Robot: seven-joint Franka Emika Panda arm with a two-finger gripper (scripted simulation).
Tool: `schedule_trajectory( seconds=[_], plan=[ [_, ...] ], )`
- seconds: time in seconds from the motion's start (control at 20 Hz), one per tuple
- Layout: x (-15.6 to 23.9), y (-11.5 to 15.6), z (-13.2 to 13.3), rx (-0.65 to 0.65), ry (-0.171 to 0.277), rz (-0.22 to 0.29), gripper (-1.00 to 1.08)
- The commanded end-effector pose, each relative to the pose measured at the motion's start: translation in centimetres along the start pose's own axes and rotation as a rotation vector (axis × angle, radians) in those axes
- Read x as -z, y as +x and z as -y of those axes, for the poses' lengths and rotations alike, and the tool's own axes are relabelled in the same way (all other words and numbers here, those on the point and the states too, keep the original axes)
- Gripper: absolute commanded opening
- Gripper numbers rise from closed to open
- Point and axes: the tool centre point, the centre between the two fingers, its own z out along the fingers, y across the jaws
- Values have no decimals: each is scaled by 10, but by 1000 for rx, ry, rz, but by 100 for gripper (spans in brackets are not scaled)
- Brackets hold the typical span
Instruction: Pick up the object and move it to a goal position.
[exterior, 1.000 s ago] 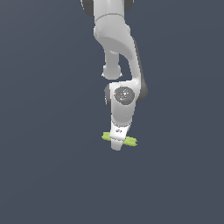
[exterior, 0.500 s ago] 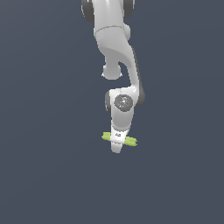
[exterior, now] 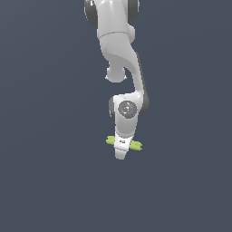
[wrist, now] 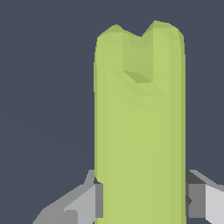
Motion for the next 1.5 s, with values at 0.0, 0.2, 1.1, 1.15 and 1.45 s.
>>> schedule_trajectory(
  seconds=[0.0, 0.2, 1.1, 1.15, 1.45],
  plan=[
    [0, 0, 0, 0, 0, 0, -100],
    [0, 0, 0, 0, 0, 0, -100],
    [18, 16, 51, 0, 0, 0, -100],
    [21, 18, 57, 0, 0, 0, -100],
    [38, 33, 104, 0, 0, 1, -100]
  ],
)
